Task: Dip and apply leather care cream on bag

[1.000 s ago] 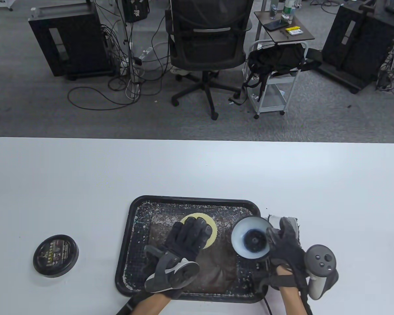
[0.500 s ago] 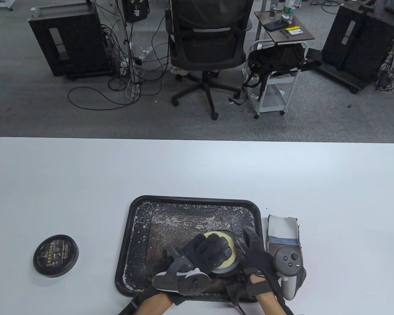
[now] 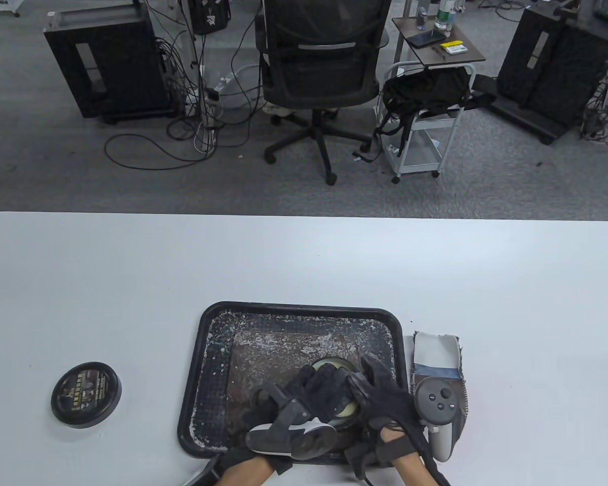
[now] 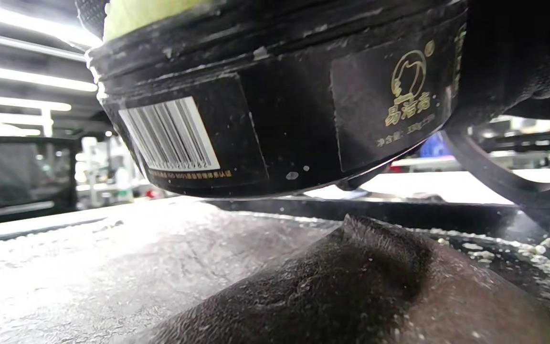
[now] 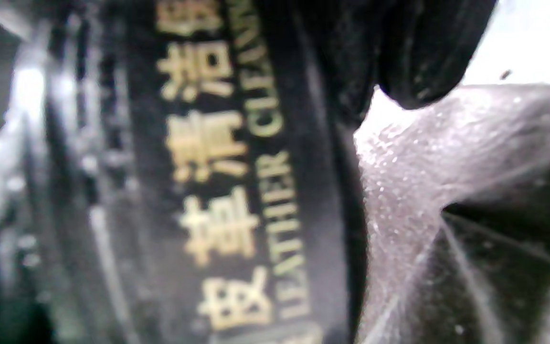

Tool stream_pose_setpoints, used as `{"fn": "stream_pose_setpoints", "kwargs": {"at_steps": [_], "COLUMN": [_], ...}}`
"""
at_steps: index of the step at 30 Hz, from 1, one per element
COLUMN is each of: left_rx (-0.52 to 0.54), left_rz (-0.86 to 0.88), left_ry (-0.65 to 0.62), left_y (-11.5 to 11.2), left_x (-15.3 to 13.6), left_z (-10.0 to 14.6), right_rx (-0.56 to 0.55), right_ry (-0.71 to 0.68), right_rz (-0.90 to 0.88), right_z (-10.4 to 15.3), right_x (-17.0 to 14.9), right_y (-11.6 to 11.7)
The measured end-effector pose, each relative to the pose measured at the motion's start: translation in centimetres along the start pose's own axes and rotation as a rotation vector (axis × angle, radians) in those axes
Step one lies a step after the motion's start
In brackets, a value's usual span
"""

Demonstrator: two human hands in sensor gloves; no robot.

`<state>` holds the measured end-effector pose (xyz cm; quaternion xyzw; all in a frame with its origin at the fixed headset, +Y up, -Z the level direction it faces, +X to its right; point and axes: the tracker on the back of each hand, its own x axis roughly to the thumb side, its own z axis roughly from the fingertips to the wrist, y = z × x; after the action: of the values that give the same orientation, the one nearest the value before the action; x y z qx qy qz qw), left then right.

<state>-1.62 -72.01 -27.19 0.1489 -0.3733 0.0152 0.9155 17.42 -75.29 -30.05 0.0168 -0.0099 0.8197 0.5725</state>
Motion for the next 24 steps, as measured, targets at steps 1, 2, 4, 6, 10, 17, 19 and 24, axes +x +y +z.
{"fn": "stream_pose_setpoints", "kwargs": {"at_steps": [1, 2, 4, 6, 10, 17, 19, 24], "left_rx": [-0.016, -0.027, -0.051, -0.083, -0.155, -0.148, -0.143, -0.076], "left_rz": [-0.006, -0.005, -0.004, 0.0, 0.053, 0.249, 0.272, 0.271], "left_ry": [0.033, 0.061, 0.119, 0.173, 0.316, 0.26, 0.232, 0.074], "left_y": [0.0, 0.0, -0.1, -0.2, -0.5, -1.5, -1.4, -0.6], "left_x": [0.1, 0.2, 0.1, 0.0, -0.6, -2.6, -2.7, -2.2], "left_z": [-0.1, -0.2, -0.5, -0.6, -0.6, -0.1, 0.0, 0.1], "right_rx": [-0.002, -0.004, -0.007, -0.005, 0.008, -0.025, -0.035, -0.05], "right_ry": [-0.005, -0.011, -0.019, -0.025, -0.04, -0.042, -0.049, -0.039], "right_rz": [0.016, 0.033, 0.063, 0.105, 0.197, 0.165, 0.148, 0.075], "right_z": [0.1, 0.1, 0.3, 0.5, 0.8, 0.9, 0.8, 0.7], "right_x": [0.1, 0.3, 0.6, 0.9, 1.5, 1.2, 1.1, 0.9], "right_y": [0.0, 0.2, 0.5, 0.9, 2.2, 2.6, 2.5, 1.5]}}
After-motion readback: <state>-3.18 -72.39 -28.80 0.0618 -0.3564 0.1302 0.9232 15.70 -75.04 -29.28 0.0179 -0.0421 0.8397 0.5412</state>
